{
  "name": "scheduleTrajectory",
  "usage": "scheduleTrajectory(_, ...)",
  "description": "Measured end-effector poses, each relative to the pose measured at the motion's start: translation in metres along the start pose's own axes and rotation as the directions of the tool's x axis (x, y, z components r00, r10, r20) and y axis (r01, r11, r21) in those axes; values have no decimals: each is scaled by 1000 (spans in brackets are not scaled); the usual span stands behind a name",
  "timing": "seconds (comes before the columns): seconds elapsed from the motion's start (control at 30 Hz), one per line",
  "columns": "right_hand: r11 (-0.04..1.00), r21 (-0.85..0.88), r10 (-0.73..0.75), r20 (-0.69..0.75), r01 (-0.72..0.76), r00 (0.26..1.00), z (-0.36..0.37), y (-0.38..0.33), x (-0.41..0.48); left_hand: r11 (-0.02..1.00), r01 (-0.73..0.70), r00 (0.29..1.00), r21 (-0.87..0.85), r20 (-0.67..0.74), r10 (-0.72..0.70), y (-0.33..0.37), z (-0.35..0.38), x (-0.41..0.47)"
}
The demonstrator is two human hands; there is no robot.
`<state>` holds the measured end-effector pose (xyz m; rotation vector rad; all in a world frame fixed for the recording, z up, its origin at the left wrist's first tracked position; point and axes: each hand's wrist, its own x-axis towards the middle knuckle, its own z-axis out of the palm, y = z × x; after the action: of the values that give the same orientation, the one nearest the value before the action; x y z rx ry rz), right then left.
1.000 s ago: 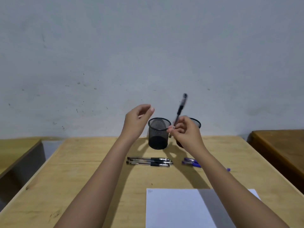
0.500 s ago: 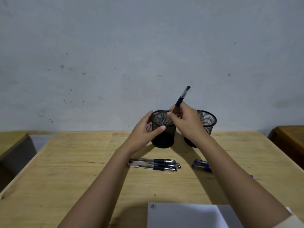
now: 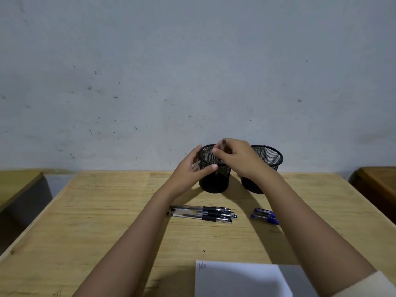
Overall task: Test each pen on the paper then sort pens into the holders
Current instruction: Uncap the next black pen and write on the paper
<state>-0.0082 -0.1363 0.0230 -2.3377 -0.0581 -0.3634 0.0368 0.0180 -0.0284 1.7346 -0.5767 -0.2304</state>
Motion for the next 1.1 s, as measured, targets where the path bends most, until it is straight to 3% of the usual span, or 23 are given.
scheduleTrajectory(0.17, 997, 72, 5, -25, -3, 1000, -7, -7, -12, 999, 19, 1000, 36, -3, -19, 8, 0, -6)
scheduleTrajectory(0.43, 998, 55, -36, -124, 43, 992, -34, -27, -51, 953, 37, 999, 302, -24, -31, 13, -25, -53)
scheduleTrajectory(0.57, 988, 112, -79, -194, 102, 978, -10, -28, -88, 910, 90, 995, 404, -80, -63, 0, -37, -101)
scheduleTrajectory(0.63, 993, 79, -78, -123, 88, 989, 13, -19, -104, 879, 134, 990, 457, -98, -100, -9, -45, -124)
scheduleTrajectory(0.73, 996, -81, -34, 43, 38, 999, 45, -8, -117, 731, 144, 989, 667, -78, -124, -24, -59, -146)
scheduleTrajectory(0.87, 963, -263, -35, 122, 66, 992, 69, -6, -115, 573, 172, 975, 801, -56, -213, -39, -64, -165)
scheduleTrajectory(1.1, 904, -424, 32, 195, 55, 980, 81, -12, -105, 524, 162, 981, 836, -78, -179, -42, -59, -175)
